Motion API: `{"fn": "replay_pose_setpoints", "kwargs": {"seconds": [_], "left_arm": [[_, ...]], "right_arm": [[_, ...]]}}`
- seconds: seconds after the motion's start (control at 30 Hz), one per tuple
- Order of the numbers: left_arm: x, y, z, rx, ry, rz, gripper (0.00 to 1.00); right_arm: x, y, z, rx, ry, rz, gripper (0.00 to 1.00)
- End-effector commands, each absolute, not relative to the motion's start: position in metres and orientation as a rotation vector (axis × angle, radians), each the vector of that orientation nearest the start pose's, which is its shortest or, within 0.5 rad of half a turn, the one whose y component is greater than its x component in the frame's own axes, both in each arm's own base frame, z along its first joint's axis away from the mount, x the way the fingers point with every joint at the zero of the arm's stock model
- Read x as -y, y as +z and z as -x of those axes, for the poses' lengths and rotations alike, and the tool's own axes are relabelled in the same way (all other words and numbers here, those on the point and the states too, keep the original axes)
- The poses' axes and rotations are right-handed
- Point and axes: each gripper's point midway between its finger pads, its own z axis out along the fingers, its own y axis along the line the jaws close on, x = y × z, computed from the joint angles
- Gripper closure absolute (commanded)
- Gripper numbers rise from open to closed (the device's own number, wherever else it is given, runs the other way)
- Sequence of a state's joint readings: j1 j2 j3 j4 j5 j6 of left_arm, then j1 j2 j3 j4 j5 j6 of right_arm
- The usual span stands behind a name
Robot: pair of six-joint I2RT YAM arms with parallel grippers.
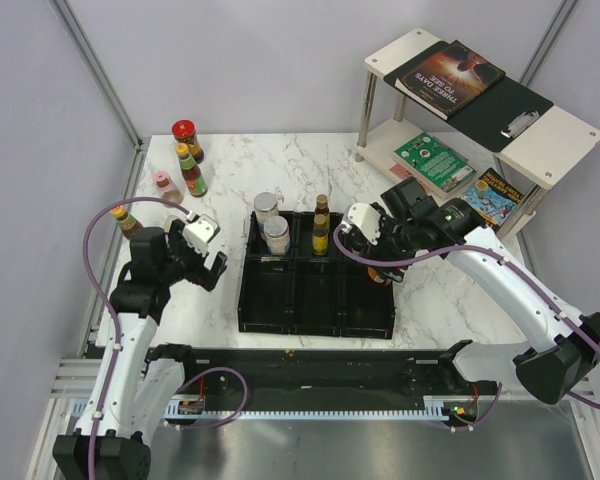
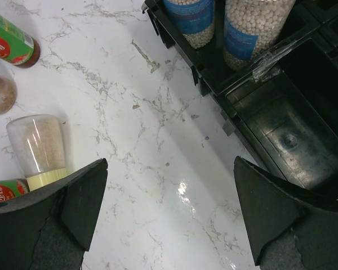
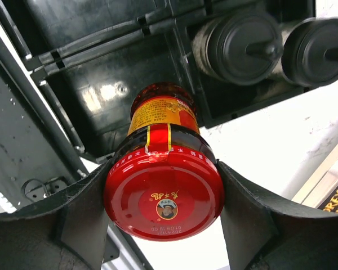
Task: Organize the condiment bottles
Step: Place the bottle in the storage box.
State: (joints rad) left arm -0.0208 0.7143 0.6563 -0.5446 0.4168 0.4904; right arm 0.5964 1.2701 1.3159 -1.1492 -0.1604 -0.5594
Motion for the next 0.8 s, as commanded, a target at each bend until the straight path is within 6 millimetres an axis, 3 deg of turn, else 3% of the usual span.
{"fn": "replay_pose_setpoints", "kwargs": {"seconds": [0.0, 0.27, 0.53, 0.77], "left_arm": [[0.062, 0.167, -0.248, -1.963, -0.209, -0.741, 0.01], [0.061, 0.166, -0.249, -1.970, -0.210, -0.737, 0.01], [0.061, 0.165, -0.248, -1.974, -0.214, -0.734, 0.01], [0.062, 0.164, -0.248, -1.975, -0.223, -0.739, 0.01]], "right_arm": [[-0.178, 0.210, -0.235, -2.073, 0.268, 1.433, 1.00], [-0.194, 0.211, -0.228, -2.033, 0.372, 1.461, 1.00], [-0.181, 0.161, -0.234, -2.097, 0.275, 1.483, 1.00], [-0.172, 0.146, -0.247, -2.110, 0.163, 1.409, 1.00]]}}
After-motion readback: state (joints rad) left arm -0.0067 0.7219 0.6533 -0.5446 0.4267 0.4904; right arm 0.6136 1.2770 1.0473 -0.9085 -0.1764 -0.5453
